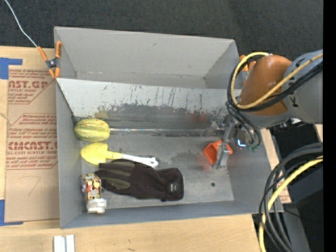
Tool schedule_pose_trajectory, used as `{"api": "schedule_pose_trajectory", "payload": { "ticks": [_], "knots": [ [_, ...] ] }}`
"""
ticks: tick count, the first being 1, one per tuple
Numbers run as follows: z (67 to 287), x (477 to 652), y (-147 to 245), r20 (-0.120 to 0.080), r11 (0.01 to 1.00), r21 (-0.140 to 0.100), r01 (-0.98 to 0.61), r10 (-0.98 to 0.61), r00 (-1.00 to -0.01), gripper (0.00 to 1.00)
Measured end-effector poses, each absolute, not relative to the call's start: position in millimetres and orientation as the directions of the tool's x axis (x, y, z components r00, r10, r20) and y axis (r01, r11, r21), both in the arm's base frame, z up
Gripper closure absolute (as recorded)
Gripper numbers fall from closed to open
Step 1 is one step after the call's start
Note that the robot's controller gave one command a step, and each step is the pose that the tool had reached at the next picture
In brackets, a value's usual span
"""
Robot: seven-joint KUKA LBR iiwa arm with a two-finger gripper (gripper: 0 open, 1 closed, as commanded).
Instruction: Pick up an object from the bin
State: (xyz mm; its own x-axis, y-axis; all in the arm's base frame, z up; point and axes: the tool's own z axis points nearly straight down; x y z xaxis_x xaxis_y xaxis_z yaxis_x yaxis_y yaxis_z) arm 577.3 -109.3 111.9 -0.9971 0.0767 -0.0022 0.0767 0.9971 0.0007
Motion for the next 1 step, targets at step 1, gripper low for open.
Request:
{"api": "schedule_pose_trajectory", "payload": {
  "ticks": [1],
  "knots": [
    [89.9, 560.6, -98.1, -0.001, 0.969, 0.001, 0.246, 0.246, -0.969, 0.0]
  ]
}}
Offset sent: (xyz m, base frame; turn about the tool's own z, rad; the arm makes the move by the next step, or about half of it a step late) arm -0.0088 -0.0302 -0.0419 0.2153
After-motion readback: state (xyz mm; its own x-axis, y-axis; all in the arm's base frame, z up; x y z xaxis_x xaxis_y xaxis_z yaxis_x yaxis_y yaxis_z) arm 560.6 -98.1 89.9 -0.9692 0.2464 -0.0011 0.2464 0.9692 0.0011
